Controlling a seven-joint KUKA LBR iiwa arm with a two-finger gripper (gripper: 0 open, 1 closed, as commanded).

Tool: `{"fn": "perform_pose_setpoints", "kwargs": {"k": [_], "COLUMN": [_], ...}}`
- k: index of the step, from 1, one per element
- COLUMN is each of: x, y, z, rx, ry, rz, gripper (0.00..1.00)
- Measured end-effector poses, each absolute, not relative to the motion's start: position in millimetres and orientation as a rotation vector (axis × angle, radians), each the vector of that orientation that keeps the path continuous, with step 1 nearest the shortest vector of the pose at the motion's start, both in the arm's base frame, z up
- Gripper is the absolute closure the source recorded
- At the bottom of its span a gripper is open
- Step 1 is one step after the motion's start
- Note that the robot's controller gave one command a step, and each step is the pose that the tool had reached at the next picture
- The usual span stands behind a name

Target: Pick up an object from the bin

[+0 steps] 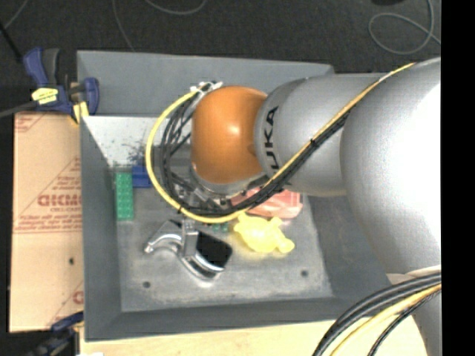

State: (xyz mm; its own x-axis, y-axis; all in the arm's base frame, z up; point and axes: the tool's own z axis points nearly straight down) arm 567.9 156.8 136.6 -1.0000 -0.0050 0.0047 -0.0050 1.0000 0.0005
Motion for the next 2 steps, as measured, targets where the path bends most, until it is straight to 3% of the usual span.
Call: {"fn": "perform_pose_setpoints", "kwargs": {"k": [1, 2], "x": [569.7, 550.3], "y": [156.1, 143.6], "z": [141.5, 90.8], "rx": [0.001, -0.152], "ry": [-3.144, -3.139], "rz": [-0.003, -0.003], "gripper": [0.00, 0.00]}}
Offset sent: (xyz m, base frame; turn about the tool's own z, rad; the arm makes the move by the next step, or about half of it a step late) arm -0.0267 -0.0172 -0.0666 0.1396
